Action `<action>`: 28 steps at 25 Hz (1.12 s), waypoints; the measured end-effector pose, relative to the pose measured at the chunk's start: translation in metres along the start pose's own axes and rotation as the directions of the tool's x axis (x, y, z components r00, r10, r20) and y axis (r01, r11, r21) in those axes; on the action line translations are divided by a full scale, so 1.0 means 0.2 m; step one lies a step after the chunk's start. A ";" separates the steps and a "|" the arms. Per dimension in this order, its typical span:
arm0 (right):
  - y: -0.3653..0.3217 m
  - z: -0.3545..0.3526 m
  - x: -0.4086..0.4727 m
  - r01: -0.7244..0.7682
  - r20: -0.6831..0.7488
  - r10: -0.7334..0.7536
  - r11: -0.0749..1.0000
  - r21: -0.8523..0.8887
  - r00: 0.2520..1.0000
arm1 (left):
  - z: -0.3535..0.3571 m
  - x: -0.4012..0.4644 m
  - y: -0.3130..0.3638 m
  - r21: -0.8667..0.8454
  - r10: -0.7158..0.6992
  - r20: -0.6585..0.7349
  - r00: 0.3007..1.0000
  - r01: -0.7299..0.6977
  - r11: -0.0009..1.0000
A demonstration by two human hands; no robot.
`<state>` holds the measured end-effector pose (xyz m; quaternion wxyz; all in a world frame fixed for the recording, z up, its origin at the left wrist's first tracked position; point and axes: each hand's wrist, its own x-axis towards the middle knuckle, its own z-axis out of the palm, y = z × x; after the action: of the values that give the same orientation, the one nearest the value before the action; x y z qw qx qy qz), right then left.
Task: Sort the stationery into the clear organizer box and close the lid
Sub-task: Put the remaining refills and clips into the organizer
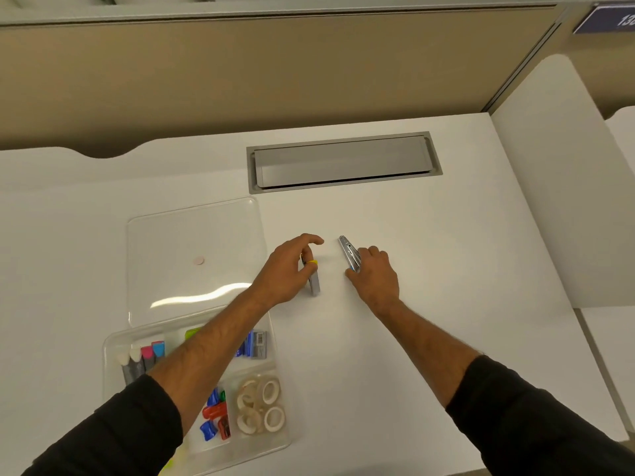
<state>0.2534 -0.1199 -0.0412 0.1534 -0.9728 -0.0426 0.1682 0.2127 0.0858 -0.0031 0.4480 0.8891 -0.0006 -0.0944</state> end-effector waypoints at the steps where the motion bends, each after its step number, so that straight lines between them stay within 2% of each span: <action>1: 0.00 0.00 -0.01 -0.011 -0.002 0.011 1.000 0.014 1.000 | 0.00 -0.02 0.00 0.003 0.008 -0.007 1.000 -0.008 1.000; 5: 0.00 -0.03 -0.08 -0.035 -0.004 0.036 0.993 0.109 0.999 | 0.00 -0.10 0.03 0.026 0.048 -0.031 0.998 -0.048 0.999; 10: -0.05 -0.13 -0.23 -0.004 -0.079 0.030 0.953 0.304 0.996 | -0.06 -0.21 0.12 0.048 0.076 -0.061 0.995 -0.073 0.996; 16: -0.26 -0.14 -0.45 0.155 -0.151 -0.097 0.882 0.444 0.984 | -0.17 -0.47 0.16 0.039 0.047 -0.152 0.987 -0.041 0.998; 21: -0.52 -0.05 -0.65 0.276 -0.193 -0.205 0.823 0.496 0.959 | -0.30 -0.79 0.07 0.031 0.039 -0.211 0.977 -0.033 0.999; 28: -0.82 0.12 -0.88 0.279 -0.145 -0.242 0.738 0.615 0.959 | -0.55 -1.19 -0.20 0.004 -0.026 -0.297 0.955 0.029 1.000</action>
<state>0.0751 0.0200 0.0433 0.4926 -0.8539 -0.1151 0.1223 -0.0067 0.2170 0.0694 0.4378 0.8950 0.0786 0.0340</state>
